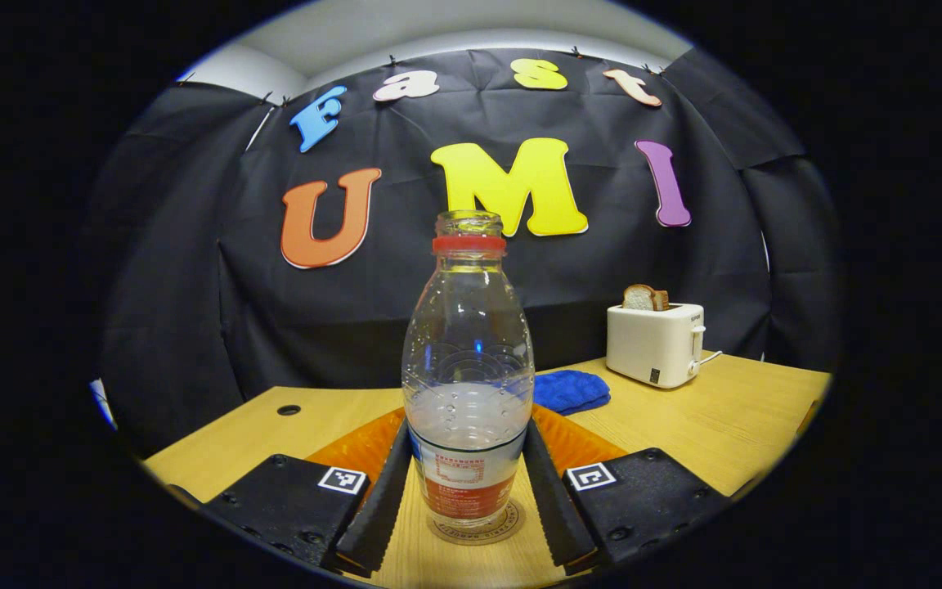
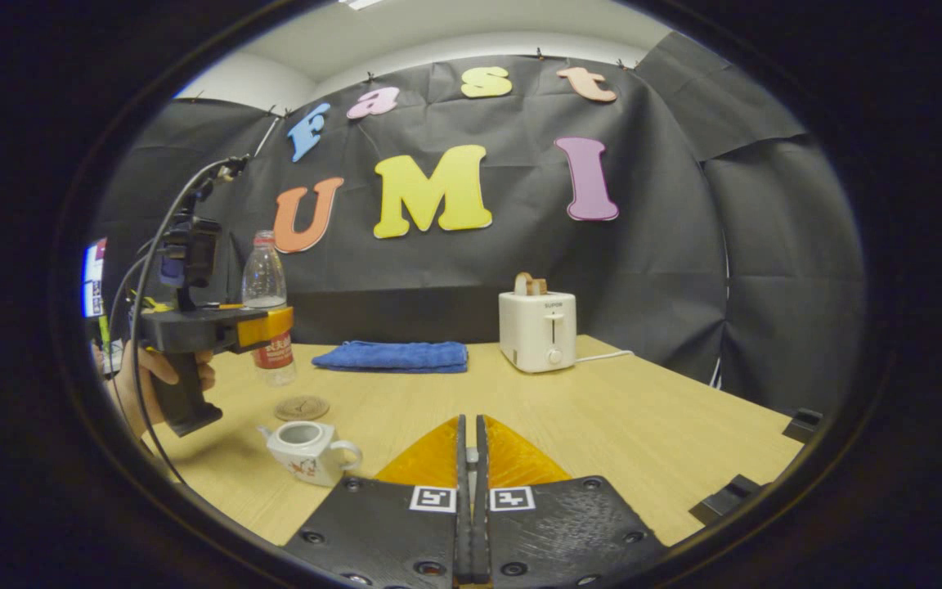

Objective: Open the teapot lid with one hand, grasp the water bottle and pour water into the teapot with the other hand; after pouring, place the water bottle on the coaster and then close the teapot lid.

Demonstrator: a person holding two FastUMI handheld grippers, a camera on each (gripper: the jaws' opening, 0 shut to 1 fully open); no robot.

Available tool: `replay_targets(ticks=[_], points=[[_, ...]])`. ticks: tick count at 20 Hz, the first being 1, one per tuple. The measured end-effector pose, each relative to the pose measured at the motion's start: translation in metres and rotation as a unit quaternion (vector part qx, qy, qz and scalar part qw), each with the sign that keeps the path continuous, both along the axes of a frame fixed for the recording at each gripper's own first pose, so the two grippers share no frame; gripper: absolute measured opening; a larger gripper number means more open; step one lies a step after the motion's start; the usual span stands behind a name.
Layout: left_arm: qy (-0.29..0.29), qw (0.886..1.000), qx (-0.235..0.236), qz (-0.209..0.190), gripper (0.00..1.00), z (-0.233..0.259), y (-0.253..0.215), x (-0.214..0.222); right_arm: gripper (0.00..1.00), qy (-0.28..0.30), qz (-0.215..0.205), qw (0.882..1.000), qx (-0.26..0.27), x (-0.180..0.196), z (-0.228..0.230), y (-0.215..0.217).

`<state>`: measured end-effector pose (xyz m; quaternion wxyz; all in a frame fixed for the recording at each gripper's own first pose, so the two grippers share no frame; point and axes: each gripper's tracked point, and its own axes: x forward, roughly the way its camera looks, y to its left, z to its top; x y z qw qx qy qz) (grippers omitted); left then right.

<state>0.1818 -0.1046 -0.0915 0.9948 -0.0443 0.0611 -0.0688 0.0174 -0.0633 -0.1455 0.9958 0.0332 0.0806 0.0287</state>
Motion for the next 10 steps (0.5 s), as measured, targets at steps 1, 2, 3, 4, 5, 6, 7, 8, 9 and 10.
replay_targets(ticks=[1,2,3,4,5,6,7,8,9,10], points=[[0.009,1.000,-0.008,-0.001,0.74,-0.007,-0.001,0.005,0.01,0.002,0.001,1.000,0.001,0.000,-0.002,0.000],[0.019,1.000,-0.017,-0.002,0.74,-0.015,-0.001,0.008,0.01,0.004,0.002,1.000,0.001,0.001,-0.003,0.000],[0.028,0.999,-0.023,-0.007,0.74,-0.022,-0.004,0.010,0.01,0.005,0.002,1.000,0.002,0.002,-0.004,0.000],[0.029,0.999,-0.025,-0.006,0.75,-0.025,-0.004,0.011,0.00,0.005,0.002,1.000,0.003,0.002,-0.005,-0.001],[0.029,0.999,-0.029,-0.008,0.75,-0.026,-0.004,0.012,0.01,0.005,0.002,1.000,0.004,0.003,-0.006,-0.001],[0.028,0.999,-0.032,-0.010,0.75,-0.027,-0.004,0.013,0.01,0.007,0.002,1.000,0.004,0.004,-0.008,-0.001],[0.033,0.999,-0.031,-0.008,0.76,-0.031,-0.003,0.014,0.01,0.009,0.002,1.000,0.004,0.004,-0.010,-0.002],[0.036,0.999,-0.036,-0.010,0.76,-0.035,-0.004,0.014,0.00,0.012,0.002,1.000,0.005,0.005,-0.011,-0.002],[0.041,0.998,-0.036,-0.010,0.76,-0.038,-0.004,0.014,0.00,0.014,0.002,1.000,0.005,0.006,-0.014,-0.002],[0.046,0.998,-0.036,-0.010,0.77,-0.041,-0.004,0.014,0.00,0.015,0.003,1.000,0.005,0.006,-0.015,-0.001]])
